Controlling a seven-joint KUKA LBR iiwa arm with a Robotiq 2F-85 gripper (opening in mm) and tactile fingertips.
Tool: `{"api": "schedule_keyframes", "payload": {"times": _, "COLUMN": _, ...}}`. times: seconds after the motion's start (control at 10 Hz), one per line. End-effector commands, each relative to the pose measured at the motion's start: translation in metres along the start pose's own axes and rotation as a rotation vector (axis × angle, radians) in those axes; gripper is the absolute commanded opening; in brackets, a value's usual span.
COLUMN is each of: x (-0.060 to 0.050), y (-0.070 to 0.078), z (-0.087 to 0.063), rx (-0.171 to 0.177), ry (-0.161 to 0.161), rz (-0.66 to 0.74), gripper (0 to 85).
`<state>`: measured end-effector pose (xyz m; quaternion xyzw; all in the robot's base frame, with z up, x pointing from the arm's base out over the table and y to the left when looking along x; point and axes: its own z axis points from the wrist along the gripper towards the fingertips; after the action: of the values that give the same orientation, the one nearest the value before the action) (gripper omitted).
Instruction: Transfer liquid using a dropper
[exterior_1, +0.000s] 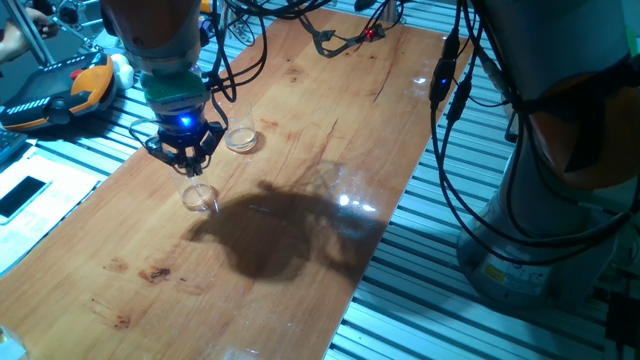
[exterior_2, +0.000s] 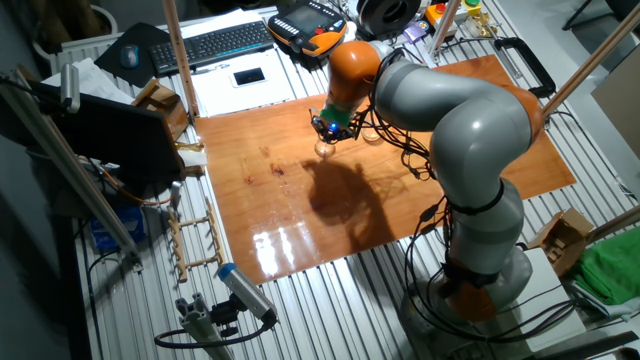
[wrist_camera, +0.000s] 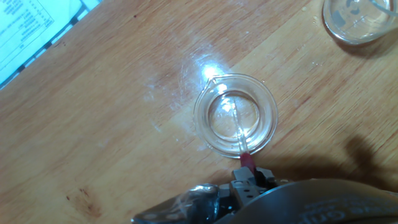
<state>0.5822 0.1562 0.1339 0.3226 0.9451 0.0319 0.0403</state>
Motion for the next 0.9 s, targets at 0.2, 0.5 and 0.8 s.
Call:
{"api": "schedule_keyframes", "payload": {"times": 0.2, "x": -0.0009, "y": 0.0003, "z": 0.0014, "rx": -0.001, "ry": 0.001, "rz": 0.0, "gripper": 1.0}}
{"api": "schedule_keyframes", "payload": {"times": 0.5, "x": -0.0007, "y": 0.0003, "z": 0.001, "rx": 0.0, "ry": 0.002, "rz": 0.0, "gripper": 1.0}}
{"api": "schedule_keyframes", "payload": {"times": 0.8, "x": -0.0002, "y": 0.0002, "z": 0.0008, "rx": 0.001, "ry": 0.003, "rz": -0.003, "gripper": 3.0}}
